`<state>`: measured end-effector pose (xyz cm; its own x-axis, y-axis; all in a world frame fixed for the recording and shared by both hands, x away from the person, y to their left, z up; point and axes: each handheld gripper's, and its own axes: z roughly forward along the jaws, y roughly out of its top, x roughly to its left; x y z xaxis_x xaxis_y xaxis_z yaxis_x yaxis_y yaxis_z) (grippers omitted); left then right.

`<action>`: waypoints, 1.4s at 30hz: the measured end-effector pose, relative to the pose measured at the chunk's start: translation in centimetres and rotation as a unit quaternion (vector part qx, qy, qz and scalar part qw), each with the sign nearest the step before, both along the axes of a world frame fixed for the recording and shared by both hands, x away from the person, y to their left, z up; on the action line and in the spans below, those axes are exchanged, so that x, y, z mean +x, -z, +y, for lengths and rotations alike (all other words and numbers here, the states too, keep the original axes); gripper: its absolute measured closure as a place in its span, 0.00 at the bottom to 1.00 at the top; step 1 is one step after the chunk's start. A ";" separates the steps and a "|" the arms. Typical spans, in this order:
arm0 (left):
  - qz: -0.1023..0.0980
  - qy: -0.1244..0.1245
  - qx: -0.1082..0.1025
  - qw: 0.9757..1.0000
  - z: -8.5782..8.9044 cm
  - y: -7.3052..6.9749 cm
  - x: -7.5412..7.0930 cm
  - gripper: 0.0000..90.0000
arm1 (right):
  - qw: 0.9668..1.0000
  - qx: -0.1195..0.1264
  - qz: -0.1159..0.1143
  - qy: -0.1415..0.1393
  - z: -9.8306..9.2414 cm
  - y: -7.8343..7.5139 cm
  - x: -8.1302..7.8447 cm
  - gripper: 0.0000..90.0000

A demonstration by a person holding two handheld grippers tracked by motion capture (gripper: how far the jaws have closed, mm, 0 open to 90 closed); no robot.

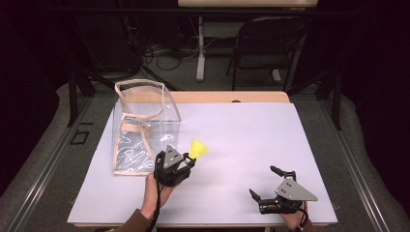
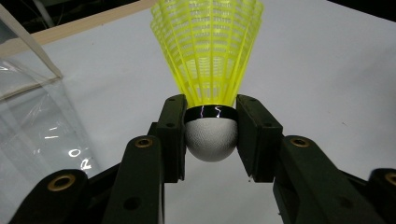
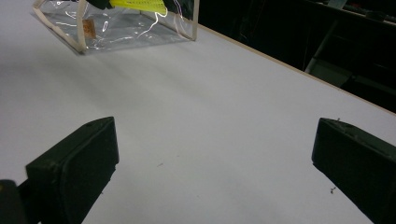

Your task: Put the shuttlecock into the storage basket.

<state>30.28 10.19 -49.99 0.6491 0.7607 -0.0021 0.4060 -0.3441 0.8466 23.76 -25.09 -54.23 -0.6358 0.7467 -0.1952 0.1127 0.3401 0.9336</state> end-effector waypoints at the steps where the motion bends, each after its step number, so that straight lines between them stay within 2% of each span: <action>1: 0.000 0.000 0.000 1.000 0.0 0.0 0.0 0.72 | 1.000 -0.001 0.001 0.000 0.0 0.0 0.0 0.00; 14: -0.010 0.008 -0.002 1.000 0.6 -0.7 0.9 0.72 | 1.000 0.000 0.000 0.000 0.0 0.0 0.0 0.00; 29: -0.010 0.004 0.001 1.000 1.5 -1.3 1.6 0.72 | 1.000 0.001 0.000 -0.002 0.0 0.1 0.1 0.00; 42: -0.012 0.009 0.003 1.000 1.6 -1.7 2.2 0.72 | 1.000 0.002 0.001 -0.002 0.0 0.1 0.1 0.00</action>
